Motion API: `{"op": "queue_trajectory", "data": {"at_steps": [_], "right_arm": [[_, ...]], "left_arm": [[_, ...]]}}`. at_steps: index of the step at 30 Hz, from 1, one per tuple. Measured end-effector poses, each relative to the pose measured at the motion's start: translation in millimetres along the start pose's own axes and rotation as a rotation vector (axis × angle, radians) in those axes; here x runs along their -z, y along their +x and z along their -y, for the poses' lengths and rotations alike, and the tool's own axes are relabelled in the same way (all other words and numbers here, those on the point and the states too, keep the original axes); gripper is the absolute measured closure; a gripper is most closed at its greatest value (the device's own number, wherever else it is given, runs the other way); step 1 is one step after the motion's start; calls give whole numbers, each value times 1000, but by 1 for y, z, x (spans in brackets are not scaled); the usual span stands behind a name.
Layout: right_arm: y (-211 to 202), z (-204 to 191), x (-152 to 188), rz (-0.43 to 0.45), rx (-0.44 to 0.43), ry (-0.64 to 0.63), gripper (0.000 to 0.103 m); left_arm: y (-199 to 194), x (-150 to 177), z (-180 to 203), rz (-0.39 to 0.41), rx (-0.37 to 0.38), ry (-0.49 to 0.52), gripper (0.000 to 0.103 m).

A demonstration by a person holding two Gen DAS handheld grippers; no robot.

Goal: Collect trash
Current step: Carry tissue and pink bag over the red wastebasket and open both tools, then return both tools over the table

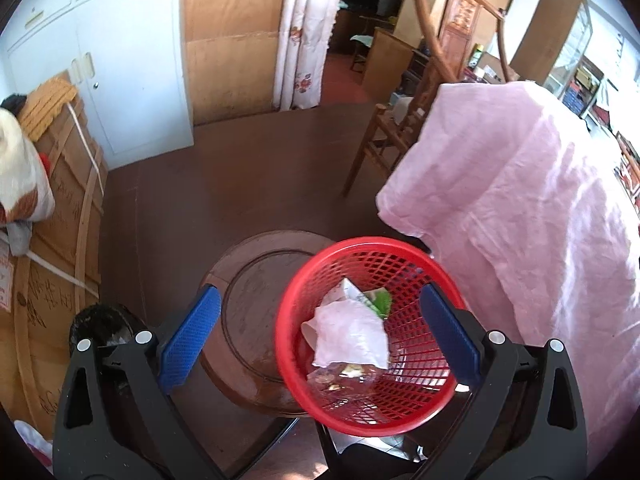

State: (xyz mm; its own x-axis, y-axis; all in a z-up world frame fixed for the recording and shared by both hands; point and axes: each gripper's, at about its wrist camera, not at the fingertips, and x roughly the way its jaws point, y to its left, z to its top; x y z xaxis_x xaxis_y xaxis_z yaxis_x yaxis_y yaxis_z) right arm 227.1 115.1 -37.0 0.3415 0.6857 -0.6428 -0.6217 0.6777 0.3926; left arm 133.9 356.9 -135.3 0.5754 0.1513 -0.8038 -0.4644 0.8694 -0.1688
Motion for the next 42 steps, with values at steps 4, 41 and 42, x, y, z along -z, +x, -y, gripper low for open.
{"op": "queue_trajectory", "data": {"at_steps": [4,41,42], "right_arm": [[-28,15,0,49,23,13,37],[-269,306,110,220,521,480,6],[-271,310,112,221,486,506,6]], "left_arm": [[-8,-1,22,13,11,43,7],[-59,11,420,119,406,706,7],[-57,12,427,122,405,720,7]]}}
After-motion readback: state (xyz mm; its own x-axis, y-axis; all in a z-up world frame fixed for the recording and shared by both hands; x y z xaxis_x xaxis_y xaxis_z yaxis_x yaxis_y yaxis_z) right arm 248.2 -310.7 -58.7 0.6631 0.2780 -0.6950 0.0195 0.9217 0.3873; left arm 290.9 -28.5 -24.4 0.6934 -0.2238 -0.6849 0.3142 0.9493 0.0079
